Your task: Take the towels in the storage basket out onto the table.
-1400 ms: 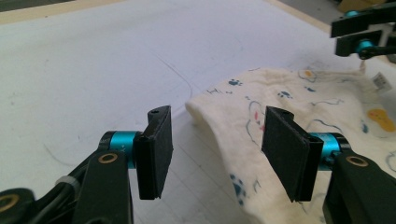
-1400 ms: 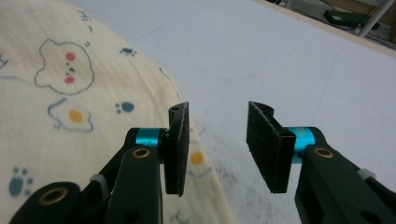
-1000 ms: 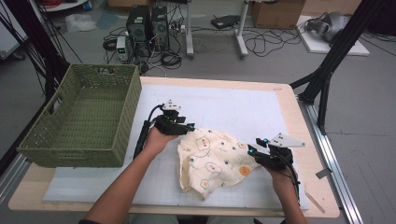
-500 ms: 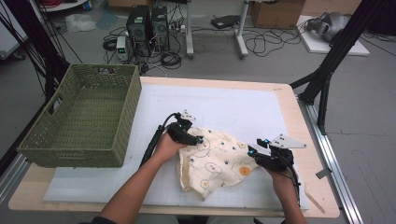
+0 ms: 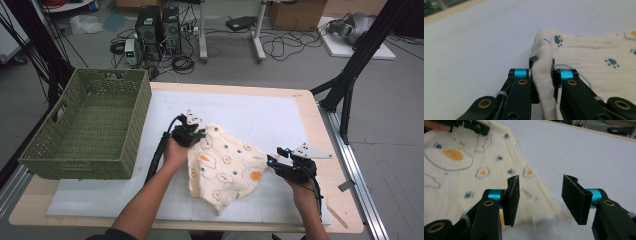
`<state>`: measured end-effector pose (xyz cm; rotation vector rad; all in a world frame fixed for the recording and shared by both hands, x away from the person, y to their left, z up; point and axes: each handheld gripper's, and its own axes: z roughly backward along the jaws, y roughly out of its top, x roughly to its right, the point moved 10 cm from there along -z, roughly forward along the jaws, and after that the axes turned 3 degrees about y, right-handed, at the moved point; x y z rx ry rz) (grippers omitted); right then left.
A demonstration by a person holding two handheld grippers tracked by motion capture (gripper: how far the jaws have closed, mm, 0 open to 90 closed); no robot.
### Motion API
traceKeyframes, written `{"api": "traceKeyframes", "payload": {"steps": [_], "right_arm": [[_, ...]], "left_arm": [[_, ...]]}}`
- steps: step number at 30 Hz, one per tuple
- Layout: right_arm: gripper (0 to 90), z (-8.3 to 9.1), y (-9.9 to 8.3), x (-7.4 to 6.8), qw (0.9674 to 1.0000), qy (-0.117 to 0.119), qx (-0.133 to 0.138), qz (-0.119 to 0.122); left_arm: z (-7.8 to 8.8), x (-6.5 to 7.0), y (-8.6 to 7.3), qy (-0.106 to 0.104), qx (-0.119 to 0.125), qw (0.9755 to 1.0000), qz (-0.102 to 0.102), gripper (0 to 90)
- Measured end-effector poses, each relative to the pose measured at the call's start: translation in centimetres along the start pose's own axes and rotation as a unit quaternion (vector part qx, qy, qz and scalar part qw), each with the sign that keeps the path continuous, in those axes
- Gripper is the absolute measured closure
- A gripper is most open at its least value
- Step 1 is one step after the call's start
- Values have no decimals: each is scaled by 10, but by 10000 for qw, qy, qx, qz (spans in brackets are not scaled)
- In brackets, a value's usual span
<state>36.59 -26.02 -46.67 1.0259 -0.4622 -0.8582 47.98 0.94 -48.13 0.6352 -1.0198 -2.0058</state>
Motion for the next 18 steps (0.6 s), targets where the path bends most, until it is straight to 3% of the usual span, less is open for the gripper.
{"api": "traceKeyframes", "payload": {"steps": [3,5,6,9,11,16,18], "right_arm": [[479,-2,-1,0,10000,-35,-37,-25],[475,-5,-1,3,9999,-104,-45,-60],[476,-6,-3,3,9999,-115,-78,-98],[476,-15,-4,0,9996,-116,-152,-201],[476,-22,-4,-3,9996,-120,-219,-157],[438,-51,-5,-18,9978,47,-662,36],[432,-61,-2,-24,9974,130,-707,-38]], "left_arm": [[7,-28,1,437,147,9985,304,853],[10,-41,1,548,251,9970,477,852],[11,-44,0,519,254,9970,523,840],[12,-48,-4,427,250,9957,781,578],[14,-50,-7,408,256,9954,833,497],[21,-57,-12,426,297,9939,972,413],[25,-58,-10,382,359,9936,1003,413]]}}
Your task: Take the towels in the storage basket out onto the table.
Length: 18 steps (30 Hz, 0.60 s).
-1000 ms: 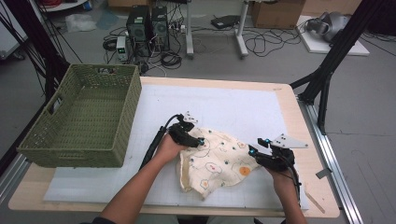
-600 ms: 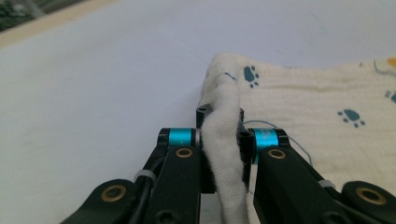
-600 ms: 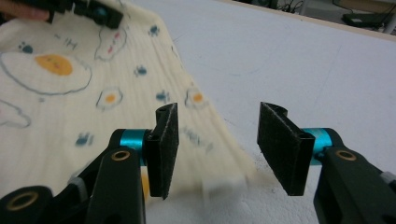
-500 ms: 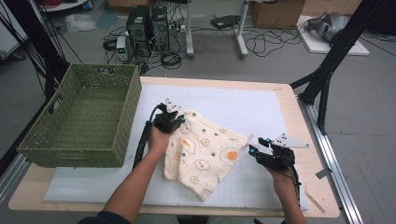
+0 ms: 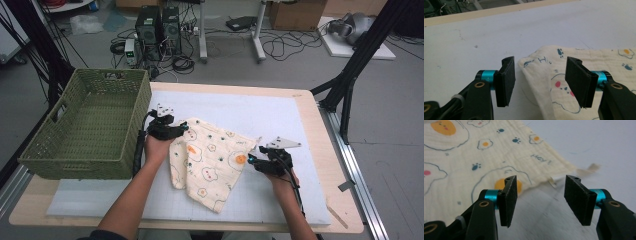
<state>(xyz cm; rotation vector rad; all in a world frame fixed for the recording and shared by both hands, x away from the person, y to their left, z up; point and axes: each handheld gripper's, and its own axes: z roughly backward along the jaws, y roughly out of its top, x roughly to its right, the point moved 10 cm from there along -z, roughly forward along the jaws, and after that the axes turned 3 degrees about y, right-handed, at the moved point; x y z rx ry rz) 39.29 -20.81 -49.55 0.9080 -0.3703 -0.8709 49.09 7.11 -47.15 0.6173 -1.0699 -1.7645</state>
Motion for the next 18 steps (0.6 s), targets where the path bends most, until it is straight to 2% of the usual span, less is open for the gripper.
{"api": "traceKeyframes", "payload": {"steps": [2,4,8,9,10,12,14,18], "right_arm": [[434,-9,3,-7,9999,97,-67,21],[440,-19,2,-13,9996,220,-190,26],[478,-32,-4,-18,9983,109,-493,284],[544,-33,-3,-18,9984,129,-451,319],[664,-33,-2,-19,9979,204,-472,393],[827,-33,-1,-22,9964,252,-595,546],[862,-33,1,-21,9944,126,-715,763],[865,-35,4,-12,9924,-18,-797,937]], "left_arm": [[2,3,1,-138,5,9999,81,402],[5,5,1,-197,6,9998,50,397],[12,7,3,-262,141,9996,-9,390],[14,7,4,-266,165,9995,-19,390],[15,6,4,-251,179,9995,-1,388],[17,6,3,-272,207,9994,19,385],[20,6,1,-291,198,9994,-8,384],[24,10,-1,-344,224,9992,-29,384]]}}
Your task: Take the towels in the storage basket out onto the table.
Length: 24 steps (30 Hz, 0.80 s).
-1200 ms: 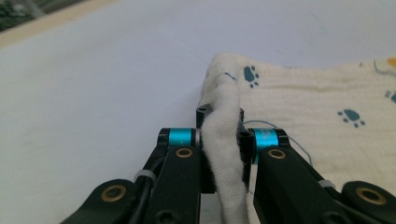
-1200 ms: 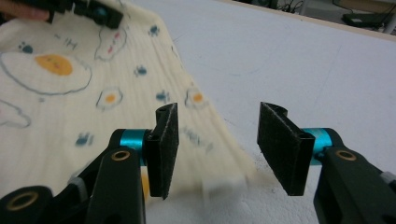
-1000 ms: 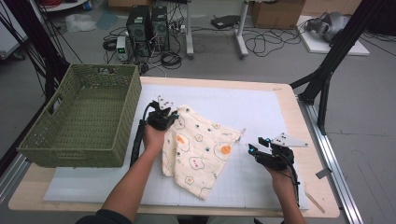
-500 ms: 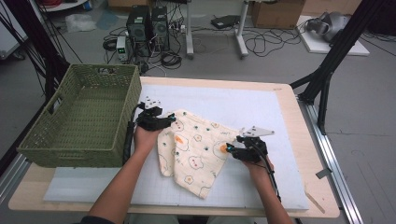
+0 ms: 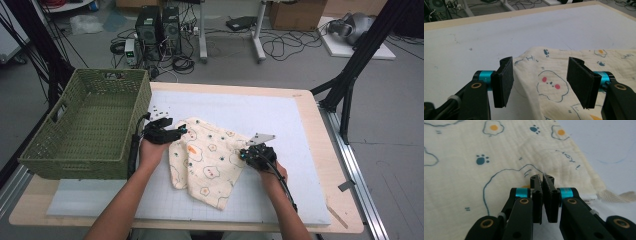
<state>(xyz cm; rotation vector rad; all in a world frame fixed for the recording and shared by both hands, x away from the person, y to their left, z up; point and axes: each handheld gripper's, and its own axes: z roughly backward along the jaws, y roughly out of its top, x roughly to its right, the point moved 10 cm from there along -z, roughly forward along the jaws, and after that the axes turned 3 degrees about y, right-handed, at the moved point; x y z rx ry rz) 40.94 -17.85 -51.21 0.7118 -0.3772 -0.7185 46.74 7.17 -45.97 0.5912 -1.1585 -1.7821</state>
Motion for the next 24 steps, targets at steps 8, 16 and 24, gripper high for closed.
{"api": "traceKeyframes", "payload": {"steps": [8,16,24], "right_arm": [[863,6,1,55,9963,-796,18,-309],[737,10,-1,80,9901,-1082,425,-780],[523,36,2,65,9910,-733,696,-876]], "left_arm": [[5,11,-9,-214,-220,9995,-116,378],[12,23,-3,-465,-64,9987,-212,375],[10,23,-22,-390,-364,9982,-260,378]]}}
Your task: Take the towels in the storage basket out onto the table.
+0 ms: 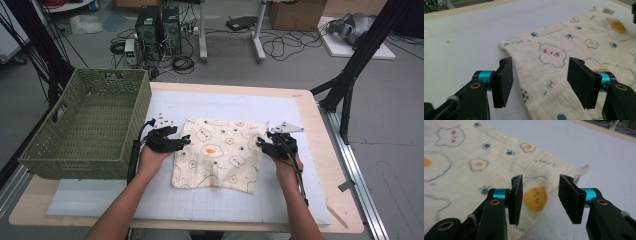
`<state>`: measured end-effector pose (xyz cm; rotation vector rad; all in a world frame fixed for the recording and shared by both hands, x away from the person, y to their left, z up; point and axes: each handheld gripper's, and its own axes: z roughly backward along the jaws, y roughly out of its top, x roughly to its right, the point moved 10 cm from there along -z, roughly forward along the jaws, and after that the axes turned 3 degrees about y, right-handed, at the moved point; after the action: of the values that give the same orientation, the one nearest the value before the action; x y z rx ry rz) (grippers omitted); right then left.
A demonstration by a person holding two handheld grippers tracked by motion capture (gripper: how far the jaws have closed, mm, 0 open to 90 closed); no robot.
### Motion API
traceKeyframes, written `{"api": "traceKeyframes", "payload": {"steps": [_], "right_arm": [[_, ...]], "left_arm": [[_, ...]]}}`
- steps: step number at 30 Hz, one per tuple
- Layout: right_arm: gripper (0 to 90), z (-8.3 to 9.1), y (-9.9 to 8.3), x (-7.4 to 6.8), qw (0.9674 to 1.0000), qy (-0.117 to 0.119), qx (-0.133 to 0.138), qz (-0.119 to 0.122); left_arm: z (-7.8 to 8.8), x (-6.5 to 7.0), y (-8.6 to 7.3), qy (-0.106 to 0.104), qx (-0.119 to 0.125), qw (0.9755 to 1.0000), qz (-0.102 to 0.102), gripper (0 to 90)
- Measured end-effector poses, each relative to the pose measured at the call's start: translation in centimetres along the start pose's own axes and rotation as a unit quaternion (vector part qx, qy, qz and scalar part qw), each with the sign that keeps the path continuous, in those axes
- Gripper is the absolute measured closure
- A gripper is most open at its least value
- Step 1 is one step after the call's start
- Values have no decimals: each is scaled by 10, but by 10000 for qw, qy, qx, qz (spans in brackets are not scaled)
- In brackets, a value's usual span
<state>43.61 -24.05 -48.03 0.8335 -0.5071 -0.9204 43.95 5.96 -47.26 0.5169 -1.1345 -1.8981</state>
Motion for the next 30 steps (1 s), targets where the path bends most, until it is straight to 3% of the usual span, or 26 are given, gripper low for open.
{"api": "traceKeyframes", "payload": {"steps": [4,7,10,12,13,15,16,18,20,21,24,26,28,30], "right_arm": [[465,12,-12,-15,9997,122,37,198],[455,16,-24,-24,9995,274,-18,167],[447,17,-36,-37,9982,588,-129,50],[459,15,-43,-46,9968,743,-274,138],[469,13,-46,-48,9961,797,-350,162],[475,10,-49,-50,9957,817,-414,103],[504,10,-49,-49,9958,818,-399,30],[622,11,-49,-48,9962,766,-422,37],[819,12,-48,-47,9962,722,-467,160],[861,11,-47,-47,9960,707,-491,230],[880,5,-43,-47,9961,557,-541,421],[882,-1,-38,-46,9964,499,-552,395],[882,-10,-31,-44,9966,400,-574,439],[882,-18,-24,-42,9960,239,-641,568]], "left_arm": [[-1,-2,-11,-43,-22,10000,82,392],[-2,-2,-18,-49,-150,9998,131,392],[-6,1,-28,-135,-381,9991,147,398],[-8,3,-33,-176,-487,9985,172,416],[-10,5,-39,-196,-612,9979,102,430],[-8,5,-41,-48,-634,9979,-140,525],[-8,5,-41,55,-648,9973,-336,648],[-6,8,-41,-54,-683,9967,-438,857],[-4,6,-41,52,-706,9963,-482,869],[-3,3,-41,148,-695,9965,-432,873],[5,-11,-39,449,-493,9975,-221,877],[9,-20,-40,564,-436,9975,-16,878],[10,-25,-42,713,-474,9963,-71,878],[10,-27,-41,770,-408,9962,0,877]]}}
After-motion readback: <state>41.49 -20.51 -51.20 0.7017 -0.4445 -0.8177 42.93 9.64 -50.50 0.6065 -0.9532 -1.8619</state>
